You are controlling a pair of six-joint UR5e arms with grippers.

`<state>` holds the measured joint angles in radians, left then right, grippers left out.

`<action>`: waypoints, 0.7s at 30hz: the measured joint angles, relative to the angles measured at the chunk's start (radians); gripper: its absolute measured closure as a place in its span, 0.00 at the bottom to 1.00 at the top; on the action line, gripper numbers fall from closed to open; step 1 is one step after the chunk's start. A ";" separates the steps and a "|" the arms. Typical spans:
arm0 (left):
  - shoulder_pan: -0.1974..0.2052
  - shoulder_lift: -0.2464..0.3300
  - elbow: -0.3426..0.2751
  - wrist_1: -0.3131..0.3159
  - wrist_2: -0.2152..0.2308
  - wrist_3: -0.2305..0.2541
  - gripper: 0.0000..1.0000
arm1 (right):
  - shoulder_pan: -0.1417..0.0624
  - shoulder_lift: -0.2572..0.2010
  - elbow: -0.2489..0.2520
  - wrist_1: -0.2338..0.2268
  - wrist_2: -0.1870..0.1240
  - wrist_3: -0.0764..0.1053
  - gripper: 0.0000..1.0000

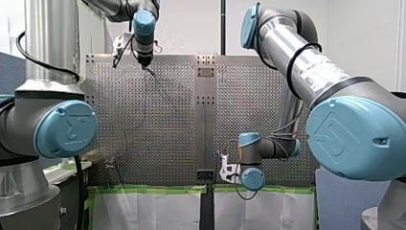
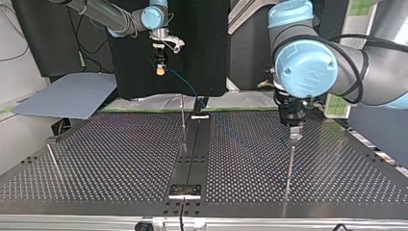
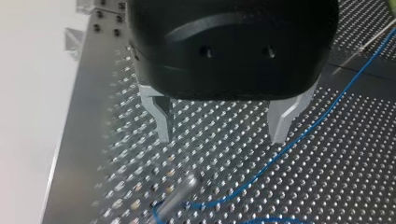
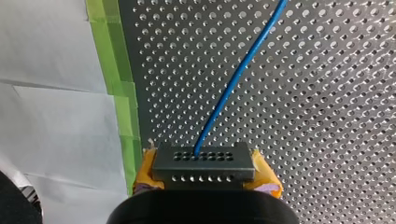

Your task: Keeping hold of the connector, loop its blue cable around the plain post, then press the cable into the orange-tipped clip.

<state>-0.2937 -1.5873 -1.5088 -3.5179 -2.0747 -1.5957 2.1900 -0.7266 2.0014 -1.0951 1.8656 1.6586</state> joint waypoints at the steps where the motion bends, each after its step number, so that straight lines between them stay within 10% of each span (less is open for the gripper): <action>1: -0.005 -0.008 0.000 0.009 -0.003 0.009 0.00 | 0.000 0.000 0.000 0.000 0.000 0.000 1.00; 21: -0.090 -0.111 0.000 0.194 -0.039 0.129 0.00 | 0.005 0.000 -0.007 0.000 0.000 -0.004 1.00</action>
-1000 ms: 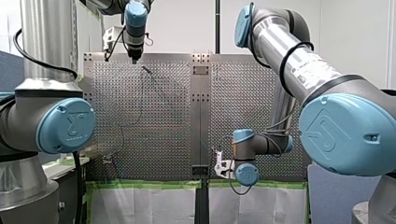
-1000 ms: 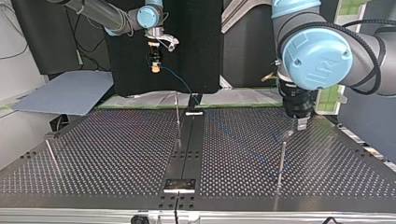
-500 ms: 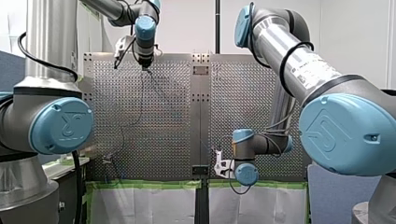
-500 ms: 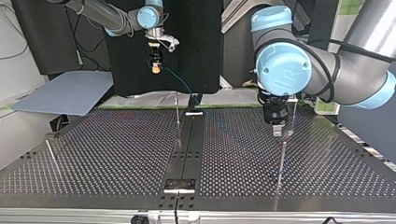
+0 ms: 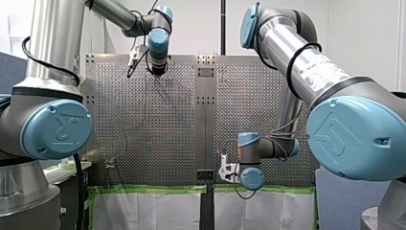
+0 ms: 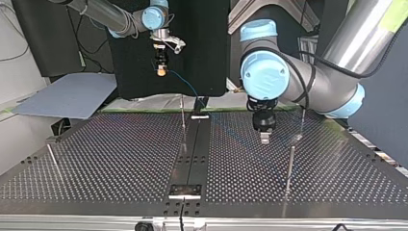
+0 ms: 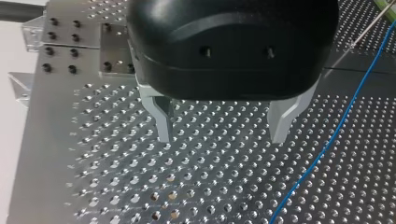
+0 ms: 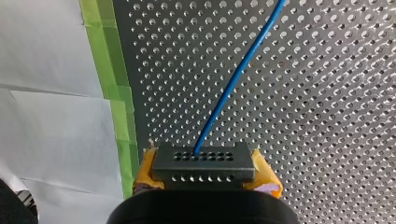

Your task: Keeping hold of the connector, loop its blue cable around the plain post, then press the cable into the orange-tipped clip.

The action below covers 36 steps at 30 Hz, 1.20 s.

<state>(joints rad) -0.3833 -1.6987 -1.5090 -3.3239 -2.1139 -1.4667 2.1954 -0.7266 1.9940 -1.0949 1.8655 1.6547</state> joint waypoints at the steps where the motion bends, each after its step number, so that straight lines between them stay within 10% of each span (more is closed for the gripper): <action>1: -0.003 -0.005 0.000 0.007 -0.003 0.002 0.00 | 0.000 0.000 0.000 0.000 0.000 0.000 1.00; 36: -0.013 -0.260 0.115 0.112 -0.088 0.051 0.00 | 0.004 0.000 -0.005 0.002 -0.001 -0.004 1.00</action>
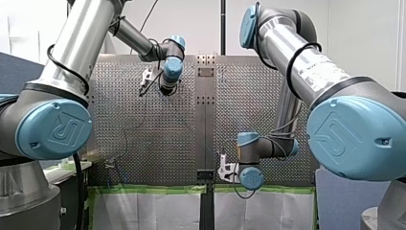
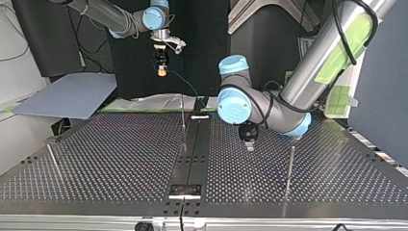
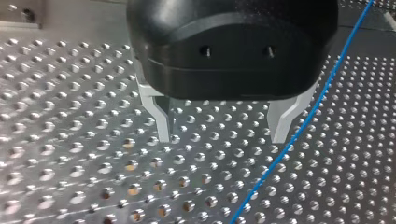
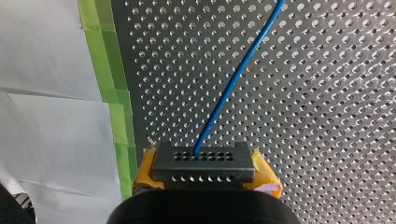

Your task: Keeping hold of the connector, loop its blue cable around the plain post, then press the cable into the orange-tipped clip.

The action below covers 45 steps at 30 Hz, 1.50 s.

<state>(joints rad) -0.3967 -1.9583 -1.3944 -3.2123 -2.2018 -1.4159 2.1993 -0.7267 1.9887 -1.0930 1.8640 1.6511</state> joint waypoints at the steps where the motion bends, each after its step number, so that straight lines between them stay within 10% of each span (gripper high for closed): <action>1: 0.001 -0.006 0.000 0.002 0.002 -0.001 0.00 | 0.000 0.000 0.000 0.000 0.000 0.000 1.00; 45: -0.013 -0.182 0.044 0.121 0.015 -0.005 0.00 | 0.003 0.000 0.000 0.005 0.000 0.000 1.00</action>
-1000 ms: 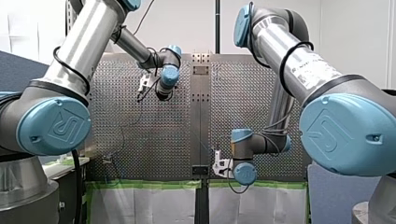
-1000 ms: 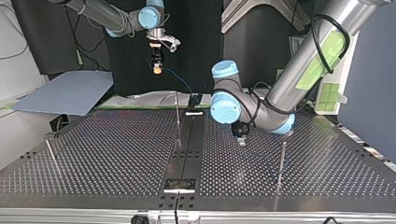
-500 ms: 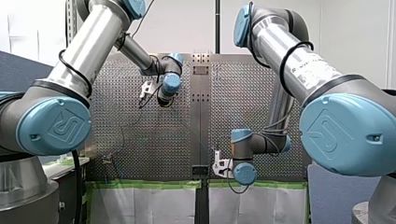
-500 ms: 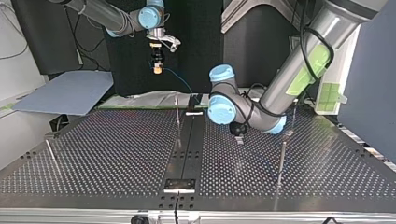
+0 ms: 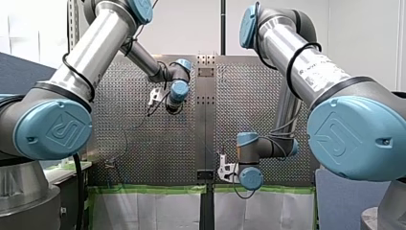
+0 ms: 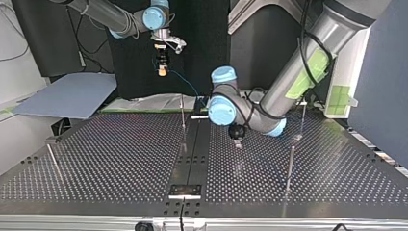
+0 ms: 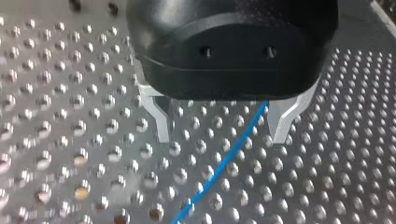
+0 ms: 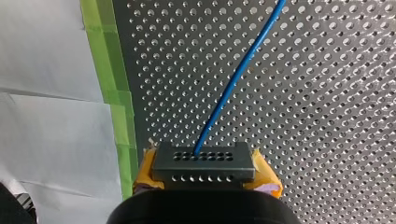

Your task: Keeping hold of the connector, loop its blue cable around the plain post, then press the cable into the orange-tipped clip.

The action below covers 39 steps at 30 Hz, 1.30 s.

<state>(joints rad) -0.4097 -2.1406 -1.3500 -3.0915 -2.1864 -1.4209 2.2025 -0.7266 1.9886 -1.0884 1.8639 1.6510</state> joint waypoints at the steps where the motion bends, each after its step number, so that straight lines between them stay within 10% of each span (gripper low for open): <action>1: -0.003 -0.003 0.000 0.000 -0.001 0.004 0.00 | 0.000 0.000 0.000 0.001 0.000 0.000 1.00; 39: -0.137 -0.162 0.003 -0.004 -0.032 0.081 0.00 | 0.000 0.000 0.000 0.005 0.000 0.003 1.00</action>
<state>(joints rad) -0.5466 -2.3030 -1.3471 -3.0954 -2.2182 -1.3399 2.2027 -0.7266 1.9884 -1.0834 1.8639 1.6536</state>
